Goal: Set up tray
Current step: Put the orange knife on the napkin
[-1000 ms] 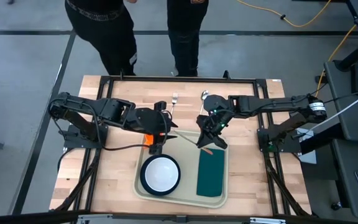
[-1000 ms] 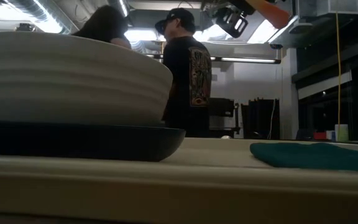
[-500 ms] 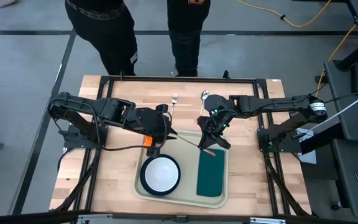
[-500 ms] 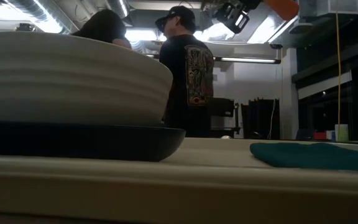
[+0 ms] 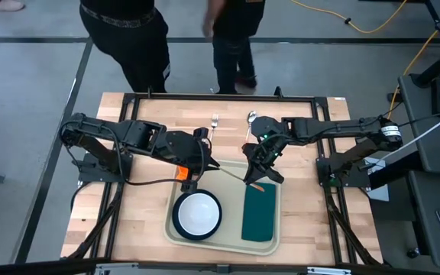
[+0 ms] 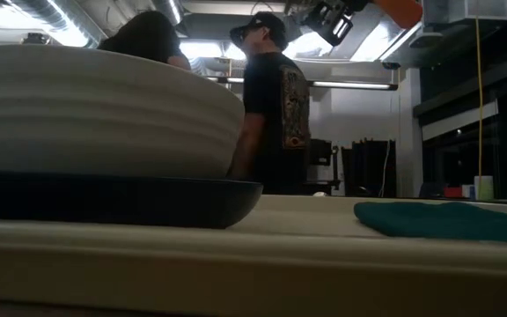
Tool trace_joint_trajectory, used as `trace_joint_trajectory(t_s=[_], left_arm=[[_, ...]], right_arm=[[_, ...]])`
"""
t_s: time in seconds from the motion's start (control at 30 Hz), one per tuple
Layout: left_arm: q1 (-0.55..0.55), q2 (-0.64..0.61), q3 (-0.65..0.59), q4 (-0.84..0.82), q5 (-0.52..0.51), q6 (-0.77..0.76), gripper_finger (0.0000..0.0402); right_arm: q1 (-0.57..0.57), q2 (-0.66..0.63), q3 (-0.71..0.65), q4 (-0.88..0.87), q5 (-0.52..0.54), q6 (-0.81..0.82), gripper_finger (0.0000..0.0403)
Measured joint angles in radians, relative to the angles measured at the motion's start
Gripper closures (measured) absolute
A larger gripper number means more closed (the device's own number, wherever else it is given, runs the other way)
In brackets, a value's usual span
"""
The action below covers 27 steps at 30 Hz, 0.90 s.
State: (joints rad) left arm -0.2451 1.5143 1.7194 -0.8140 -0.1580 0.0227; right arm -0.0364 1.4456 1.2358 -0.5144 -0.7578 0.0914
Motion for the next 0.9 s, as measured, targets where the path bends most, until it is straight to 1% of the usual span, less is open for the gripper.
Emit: trace_joint_trajectory(t_s=[0.13, 0.27, 0.37, 0.5, 0.67, 0.9], left_arm=[[0.0, 0.0, 0.0, 0.001, 0.0, 0.0, 0.0368], [-0.001, 0.0, 0.0, 0.0, 0.005, 0.012, 0.0394], [-0.001, 0.0, 0.0, 0.0, 0.004, 0.017, 0.0398], [-0.001, -0.001, 0.0, 0.0, 0.004, 0.016, 0.0399], [-0.001, -0.003, 0.0, -0.016, 0.003, 0.008, 0.0399], [-0.001, -0.003, 0.0, -0.019, -0.02, 0.007, 0.0399]], right_arm=[[-0.001, 0.0, 0.0, 0.0, 0.0, 0.002, 0.0368], [-0.001, 0.0, 0.0, -0.002, 0.0, 0.005, 0.0365], [-0.002, 0.0, 0.0, -0.001, 0.002, 0.021, 0.0355], [-0.003, 0.0, 0.0, 0.0, 0.01, 0.044, 0.0351], [-0.009, 0.0, 0.019, -0.012, -0.029, 0.065, 0.0348], [-0.014, 0.0, 0.043, -0.005, -0.034, 0.068, 0.0346]])
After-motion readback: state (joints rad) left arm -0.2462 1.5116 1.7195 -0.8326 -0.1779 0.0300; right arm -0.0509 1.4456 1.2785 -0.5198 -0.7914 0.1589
